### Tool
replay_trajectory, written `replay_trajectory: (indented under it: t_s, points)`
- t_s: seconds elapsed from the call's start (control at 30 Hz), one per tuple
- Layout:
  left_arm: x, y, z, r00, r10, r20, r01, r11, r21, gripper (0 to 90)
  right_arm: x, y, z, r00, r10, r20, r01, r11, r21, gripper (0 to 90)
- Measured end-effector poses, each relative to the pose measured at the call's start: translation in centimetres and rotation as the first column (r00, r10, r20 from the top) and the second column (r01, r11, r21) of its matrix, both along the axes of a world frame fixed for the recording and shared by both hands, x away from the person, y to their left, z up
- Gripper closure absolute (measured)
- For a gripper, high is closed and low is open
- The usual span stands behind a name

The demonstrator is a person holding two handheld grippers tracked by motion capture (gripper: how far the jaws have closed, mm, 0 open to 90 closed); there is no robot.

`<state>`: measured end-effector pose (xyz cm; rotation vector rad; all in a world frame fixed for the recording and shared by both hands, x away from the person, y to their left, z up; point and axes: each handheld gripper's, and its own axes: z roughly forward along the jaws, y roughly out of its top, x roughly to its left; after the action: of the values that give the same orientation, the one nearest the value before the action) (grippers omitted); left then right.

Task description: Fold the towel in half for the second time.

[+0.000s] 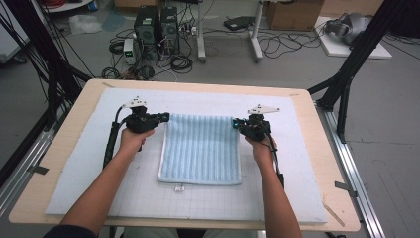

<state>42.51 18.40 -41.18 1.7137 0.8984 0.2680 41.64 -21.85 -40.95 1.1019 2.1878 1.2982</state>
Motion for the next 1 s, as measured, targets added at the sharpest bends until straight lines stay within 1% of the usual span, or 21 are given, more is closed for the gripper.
replay_trajectory:
  t_s: [0.07, 0.1, 0.17, 0.23, 0.27, 0.3, 0.33, 0.37, 0.43, 0.47, 0.5, 0.57, 0.6, 0.7, 0.87, 1.0]
  points:
    - [-0.6, 0.1, 0.1, 0.9999, -0.006, 0.008, 0.006, 1.0000, -0.008, 86.9, -0.5, -0.1, 0.2, 1.0000, 0.007, 0.007, -0.007, 1.000, 0.011, 83.6]
    - [-0.8, 0.1, 0.2, 0.9999, -0.012, 0.002, 0.012, 0.9999, -0.002, 86.9, -0.7, -0.2, 0.4, 0.9999, 0.011, 0.010, -0.011, 1.000, 0.014, 83.6]
    - [-1.4, 0.1, 0.3, 0.9997, -0.019, 0.017, 0.019, 0.9998, -0.002, 86.9, -1.2, -0.2, 0.5, 0.9996, 0.022, 0.016, -0.023, 1.000, 0.016, 83.6]
    - [-2.0, 0.1, 0.3, 0.9993, -0.030, 0.020, 0.030, 0.9995, 0.005, 86.9, -1.7, -0.3, 0.6, 0.9990, 0.036, 0.027, -0.036, 0.999, 0.015, 83.6]
    - [-2.3, 0.1, 0.2, 0.9992, -0.035, 0.022, 0.034, 0.9994, 0.005, 86.9, -2.1, -0.3, 0.7, 0.9987, 0.044, 0.026, -0.044, 0.999, 0.015, 83.6]
    - [-2.6, 0.2, 0.2, 0.9990, -0.043, 0.015, 0.043, 0.9991, 0.006, 86.9, -2.4, -0.3, 0.7, 0.9980, 0.049, 0.039, -0.050, 0.999, 0.015, 83.6]
    - [-2.9, 0.2, 0.1, 0.9987, -0.046, 0.022, 0.046, 0.9989, 0.001, 86.8, -2.7, -0.4, 0.8, 0.9980, 0.052, 0.036, -0.052, 0.998, 0.019, 83.6]
    - [-3.3, 0.3, 0.1, 0.9986, -0.046, 0.026, 0.046, 0.9989, -0.007, 86.8, -3.0, -0.4, 0.9, 0.9975, 0.056, 0.044, -0.057, 0.998, 0.017, 83.6]
    - [-4.2, 0.4, 0.0, 0.9979, -0.057, 0.031, 0.057, 0.9983, -0.013, 86.8, -3.8, -0.5, 1.0, 0.9963, 0.071, 0.049, -0.073, 0.997, 0.029, 83.5]
    - [-4.6, 0.5, 0.0, 0.9974, -0.066, 0.029, 0.067, 0.9978, -0.007, 86.8, -4.2, -0.5, 1.1, 0.9958, 0.079, 0.046, -0.081, 0.996, 0.031, 83.3]
    - [-5.0, 0.5, -0.1, 0.9967, -0.072, 0.037, 0.072, 0.9974, -0.004, 86.7, -4.5, -0.5, 1.2, 0.9951, 0.090, 0.043, -0.091, 0.996, 0.024, 83.2]
    - [-5.9, 0.7, -0.2, 0.9958, -0.083, 0.040, 0.083, 0.9965, -0.008, 86.7, -5.5, -0.4, 1.4, 0.9921, 0.102, 0.073, -0.104, 0.994, 0.025, 83.2]
    - [-6.3, 0.8, -0.3, 0.9954, -0.086, 0.042, 0.087, 0.9962, -0.009, 86.7, -5.9, -0.4, 1.4, 0.9916, 0.108, 0.070, -0.110, 0.994, 0.020, 83.2]
    - [-7.5, 1.2, -0.6, 0.9940, -0.101, 0.043, 0.101, 0.9948, -0.011, 86.6, -7.3, -0.4, 1.2, 0.9894, 0.128, 0.068, -0.129, 0.992, 0.005, 83.2]
    - [-9.4, 1.5, -1.2, 0.9907, -0.130, 0.040, 0.130, 0.9915, 0.003, 86.5, -9.7, -0.7, 0.4, 0.9852, 0.157, 0.069, -0.158, 0.987, 0.009, 83.2]
    - [-10.7, 1.4, -1.8, 0.9880, -0.151, 0.032, 0.151, 0.9884, 0.017, 86.4, -11.2, -0.8, -0.5, 0.9838, 0.171, 0.051, -0.172, 0.985, -0.003, 83.1]
